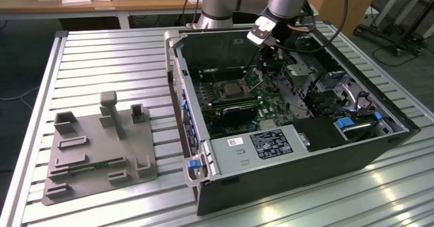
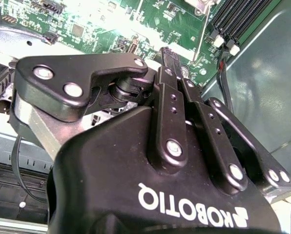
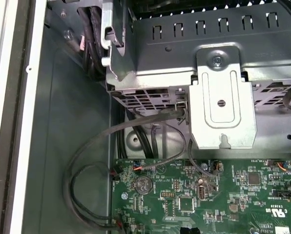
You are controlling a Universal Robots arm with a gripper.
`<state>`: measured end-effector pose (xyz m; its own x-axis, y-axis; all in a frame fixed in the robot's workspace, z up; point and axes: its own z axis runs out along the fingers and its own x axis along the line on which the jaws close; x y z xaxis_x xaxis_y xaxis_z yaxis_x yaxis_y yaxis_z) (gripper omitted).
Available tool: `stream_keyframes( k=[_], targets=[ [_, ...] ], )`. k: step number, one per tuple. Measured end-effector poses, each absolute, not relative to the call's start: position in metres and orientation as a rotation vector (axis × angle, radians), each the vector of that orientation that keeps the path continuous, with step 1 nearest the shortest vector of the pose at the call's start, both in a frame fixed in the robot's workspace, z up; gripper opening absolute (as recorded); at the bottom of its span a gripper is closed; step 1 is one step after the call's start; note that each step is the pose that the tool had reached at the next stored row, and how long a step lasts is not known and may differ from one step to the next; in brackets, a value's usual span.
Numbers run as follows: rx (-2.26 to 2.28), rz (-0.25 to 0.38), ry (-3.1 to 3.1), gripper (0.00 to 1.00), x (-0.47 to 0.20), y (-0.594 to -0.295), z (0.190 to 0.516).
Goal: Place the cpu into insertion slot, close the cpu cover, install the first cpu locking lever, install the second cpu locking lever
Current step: 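Close the cpu cover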
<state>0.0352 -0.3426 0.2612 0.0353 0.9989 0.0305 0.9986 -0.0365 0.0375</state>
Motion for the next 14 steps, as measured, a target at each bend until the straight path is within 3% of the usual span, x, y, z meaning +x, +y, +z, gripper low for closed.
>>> stream_keyframes(
  k=[14],
  targets=[
    [2.257,0.074,2.177,0.10,0.0440,-0.3426,0.2597]
  ],
)
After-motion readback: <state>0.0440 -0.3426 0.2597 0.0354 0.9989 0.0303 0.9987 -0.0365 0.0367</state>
